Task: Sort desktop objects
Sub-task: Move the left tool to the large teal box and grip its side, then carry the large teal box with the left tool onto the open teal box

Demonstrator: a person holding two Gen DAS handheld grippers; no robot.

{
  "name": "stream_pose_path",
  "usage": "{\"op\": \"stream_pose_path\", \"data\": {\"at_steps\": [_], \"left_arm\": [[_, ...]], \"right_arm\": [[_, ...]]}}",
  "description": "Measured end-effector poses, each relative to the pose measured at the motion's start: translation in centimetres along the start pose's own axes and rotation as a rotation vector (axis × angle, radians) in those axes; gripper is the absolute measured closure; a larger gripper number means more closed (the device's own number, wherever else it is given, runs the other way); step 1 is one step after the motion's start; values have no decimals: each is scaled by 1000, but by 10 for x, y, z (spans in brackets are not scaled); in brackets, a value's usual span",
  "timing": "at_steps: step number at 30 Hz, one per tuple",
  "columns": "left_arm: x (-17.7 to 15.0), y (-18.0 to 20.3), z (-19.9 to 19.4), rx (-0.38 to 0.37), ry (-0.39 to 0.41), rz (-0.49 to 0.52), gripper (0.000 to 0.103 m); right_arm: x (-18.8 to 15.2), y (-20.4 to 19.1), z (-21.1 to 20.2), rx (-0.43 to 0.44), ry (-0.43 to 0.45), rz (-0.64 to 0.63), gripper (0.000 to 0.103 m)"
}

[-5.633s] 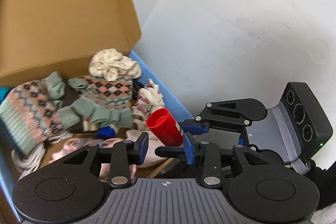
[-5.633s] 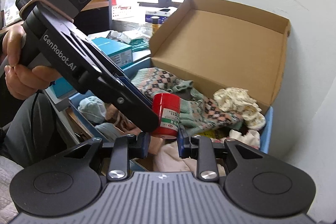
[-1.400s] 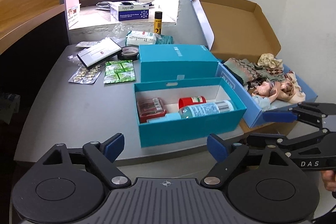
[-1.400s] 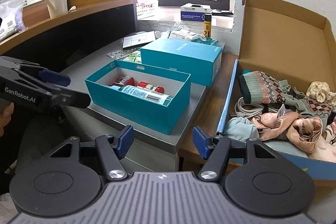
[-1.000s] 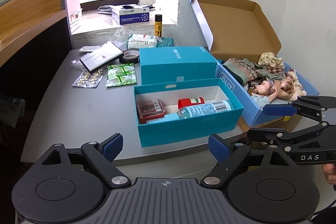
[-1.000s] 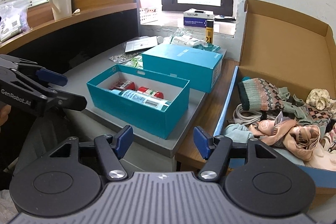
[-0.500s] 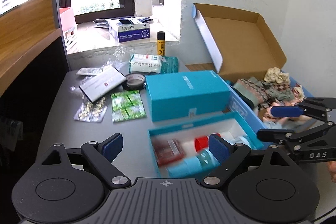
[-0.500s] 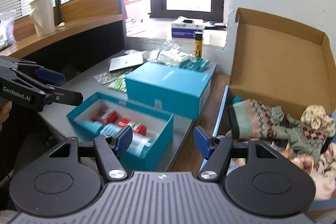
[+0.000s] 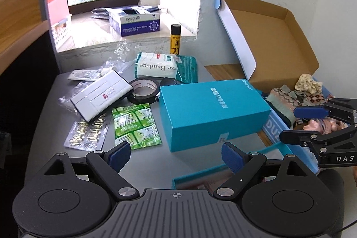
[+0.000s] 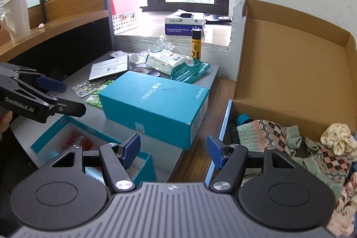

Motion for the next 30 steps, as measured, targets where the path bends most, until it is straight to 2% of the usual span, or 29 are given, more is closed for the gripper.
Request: {"op": "stream_pose_path", "data": {"at_steps": [11, 22, 24, 30], "left_arm": [[22, -2, 41, -63, -64, 65, 13], [27, 4, 69, -122, -114, 136, 15], [28, 5, 73, -123, -119, 148, 19], [30, 6, 83, -133, -133, 178, 24]], "right_arm": [[22, 7, 44, 22, -52, -24, 29], [27, 7, 69, 41, -89, -19, 29], [27, 7, 72, 50, -95, -20, 27], [28, 8, 82, 89, -105, -16, 26]]}}
Point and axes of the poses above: each gripper's, at about its wrist camera, not at the fingertips, and z roughly the way its jaws point, y to its right, x to its top, the point moved 4 cm from there along z, roughly the way its jaws point, and after that the axes turned 13 degrees about -y, right-handed, at the moved point
